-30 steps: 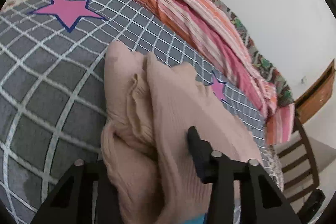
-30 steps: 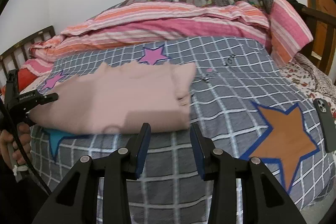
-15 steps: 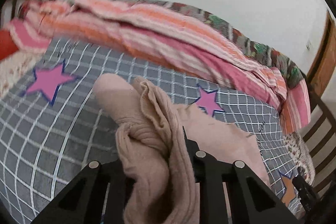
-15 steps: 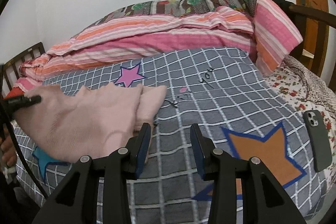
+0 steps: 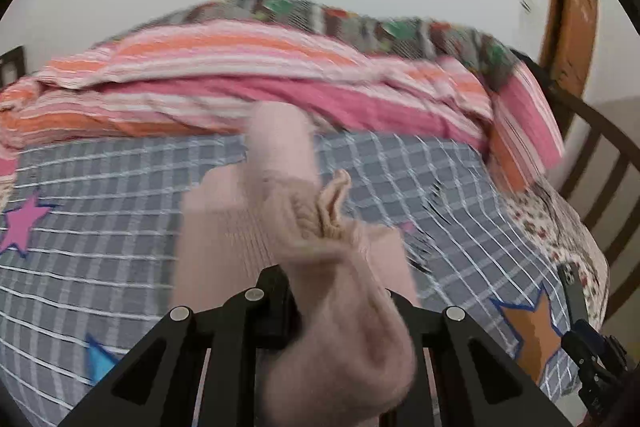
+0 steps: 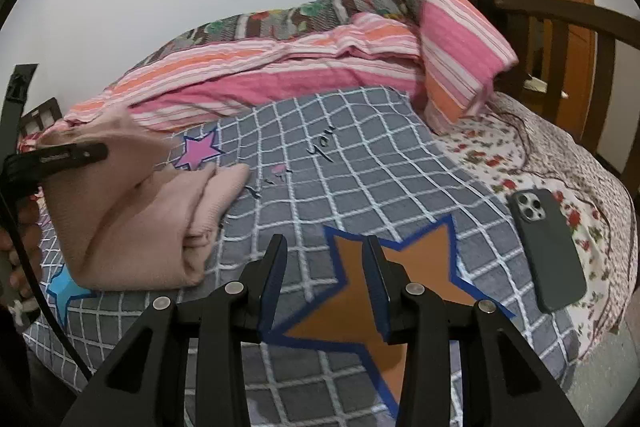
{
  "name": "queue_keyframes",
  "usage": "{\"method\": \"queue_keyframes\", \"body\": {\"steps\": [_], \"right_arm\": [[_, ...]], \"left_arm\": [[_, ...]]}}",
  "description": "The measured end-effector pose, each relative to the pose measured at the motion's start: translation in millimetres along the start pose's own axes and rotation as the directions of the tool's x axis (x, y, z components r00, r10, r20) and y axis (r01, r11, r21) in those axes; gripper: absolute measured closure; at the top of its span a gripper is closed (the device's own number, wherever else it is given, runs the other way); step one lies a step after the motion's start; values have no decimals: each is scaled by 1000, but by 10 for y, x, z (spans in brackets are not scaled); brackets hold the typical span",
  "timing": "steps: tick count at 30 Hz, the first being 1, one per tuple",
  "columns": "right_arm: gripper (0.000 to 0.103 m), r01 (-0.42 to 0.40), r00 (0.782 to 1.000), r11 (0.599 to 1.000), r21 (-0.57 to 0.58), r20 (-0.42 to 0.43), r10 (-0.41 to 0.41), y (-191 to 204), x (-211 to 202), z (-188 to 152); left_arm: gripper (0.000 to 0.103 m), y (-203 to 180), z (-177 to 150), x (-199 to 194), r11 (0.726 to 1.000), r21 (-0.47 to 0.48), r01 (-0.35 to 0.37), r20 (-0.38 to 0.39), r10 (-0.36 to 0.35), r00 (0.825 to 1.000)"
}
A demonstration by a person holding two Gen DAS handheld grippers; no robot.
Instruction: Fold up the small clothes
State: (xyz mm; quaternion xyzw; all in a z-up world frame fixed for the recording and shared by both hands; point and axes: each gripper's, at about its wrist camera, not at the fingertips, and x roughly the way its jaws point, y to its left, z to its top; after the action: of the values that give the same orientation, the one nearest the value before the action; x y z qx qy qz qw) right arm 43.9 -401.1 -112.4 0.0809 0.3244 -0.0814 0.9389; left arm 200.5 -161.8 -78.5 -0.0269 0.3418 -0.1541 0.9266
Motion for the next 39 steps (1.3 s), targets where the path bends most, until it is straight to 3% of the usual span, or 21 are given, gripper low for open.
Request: {"method": "queue_keyframes", "body": {"steps": [7, 9, 12, 17, 18, 20, 25, 30, 35, 39], "right_arm": [[65, 22, 999, 1000, -5, -40, -22, -85, 19, -119], [65, 17, 999, 1000, -19, -50, -18, -64, 40, -127], [64, -7, 999, 999, -40, -50, 5, 14, 60, -86], [45, -150, 988, 989, -18, -51, 149, 234, 163, 125], [44, -197, 979, 980, 5, -53, 197, 295, 213, 198], [41, -248, 966, 968, 43, -63, 250, 382, 310, 296], [41, -371, 914, 916, 152, -113, 389, 632, 604, 486], [41, -426, 866, 873, 239, -173, 470, 851, 892, 485], [41, -420, 854, 865, 276, -204, 479, 990, 1111, 484], [41, -423, 828, 852, 308, -252, 502, 1091, 1341, 495]], "left_arm": [[85, -451, -355, 294, 994, 99, 35, -86, -27, 996], [83, -370, -338, 248, 995, 71, 67, -85, -61, 995], [72, -205, -260, 166, 987, 23, 161, -104, -158, 982], [60, 57, -164, -149, 967, 21, 255, -44, -254, 966], [57, 98, -148, -200, 964, 20, 267, -29, -266, 964], [39, 267, -129, -361, 961, 24, 275, 17, -276, 961], [39, 725, -63, -508, 973, -5, 229, 60, -228, 972], [39, 1189, -101, -395, 983, -65, 170, 55, -166, 985], [39, 1482, -174, -194, 981, -118, 156, 37, -153, 988], [39, 1598, -199, -72, 972, -152, 180, 35, -176, 984]]}}
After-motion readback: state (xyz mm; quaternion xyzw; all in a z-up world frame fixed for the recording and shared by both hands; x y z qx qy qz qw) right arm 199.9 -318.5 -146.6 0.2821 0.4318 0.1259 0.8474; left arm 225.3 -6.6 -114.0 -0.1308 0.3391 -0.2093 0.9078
